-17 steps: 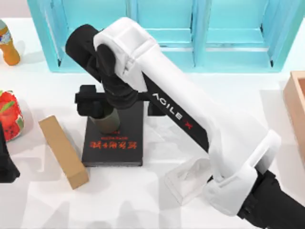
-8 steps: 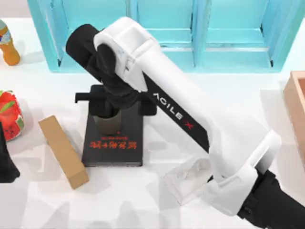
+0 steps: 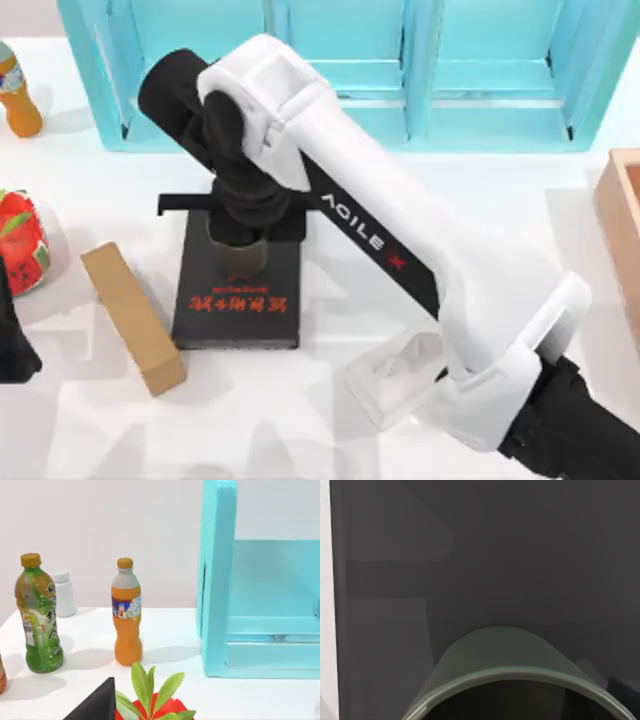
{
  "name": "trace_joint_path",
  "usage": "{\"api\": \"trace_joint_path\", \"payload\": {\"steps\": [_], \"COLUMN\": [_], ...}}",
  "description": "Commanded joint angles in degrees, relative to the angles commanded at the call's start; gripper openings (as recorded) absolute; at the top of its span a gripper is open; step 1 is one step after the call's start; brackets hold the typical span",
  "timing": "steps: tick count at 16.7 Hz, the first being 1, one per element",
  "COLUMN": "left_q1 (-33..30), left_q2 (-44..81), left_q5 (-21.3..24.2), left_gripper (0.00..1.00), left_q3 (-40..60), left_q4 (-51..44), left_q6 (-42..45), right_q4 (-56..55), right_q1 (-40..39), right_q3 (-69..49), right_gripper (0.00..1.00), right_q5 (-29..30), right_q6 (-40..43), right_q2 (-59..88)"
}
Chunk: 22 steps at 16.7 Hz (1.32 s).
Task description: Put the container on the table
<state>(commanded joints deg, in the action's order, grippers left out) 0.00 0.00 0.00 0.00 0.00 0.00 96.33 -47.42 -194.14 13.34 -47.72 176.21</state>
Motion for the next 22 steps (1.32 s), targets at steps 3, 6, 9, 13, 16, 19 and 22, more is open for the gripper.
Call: {"api": "trace_joint_path", "payload": {"steps": [3, 6, 9, 13, 16, 19, 22], "left_q1": [0.00, 0.00, 0.00, 0.00, 0.00, 0.00, 0.00], "left_q2": [0.00, 0.00, 0.00, 0.00, 0.00, 0.00, 0.00], "left_q5": [0.00, 0.00, 0.00, 0.00, 0.00, 0.00, 0.00], "left_gripper": [1.00, 1.00, 1.00, 1.00, 1.00, 1.00, 1.00], "left_q3": [0.00, 0.00, 0.00, 0.00, 0.00, 0.00, 0.00], "left_q4": [0.00, 0.00, 0.00, 0.00, 0.00, 0.00, 0.00], "left_q6": [0.00, 0.00, 0.00, 0.00, 0.00, 0.00, 0.00], "right_q4": [0.00, 0.00, -0.96, -4.37, -6.98, -8.78, -9.06], "right_q1": [0.00, -0.22, -0.26, -0.10, -0.10, -0.18, -0.19], "right_q3": [0.00, 0.02, 2.26, 12.15, 21.32, 27.03, 27.85], "right_gripper": [0.00, 0.00, 0.00, 0.00, 0.00, 0.00, 0.00], "right_q5": [0.00, 0.00, -0.06, -0.10, -0.21, -0.30, -0.30], "right_q6": [0.00, -0.03, 0.09, 0.17, 0.09, 0.02, 0.02], "right_q2": [0.00, -0.21, -2.11, -9.00, -14.59, -18.47, -19.09]}}
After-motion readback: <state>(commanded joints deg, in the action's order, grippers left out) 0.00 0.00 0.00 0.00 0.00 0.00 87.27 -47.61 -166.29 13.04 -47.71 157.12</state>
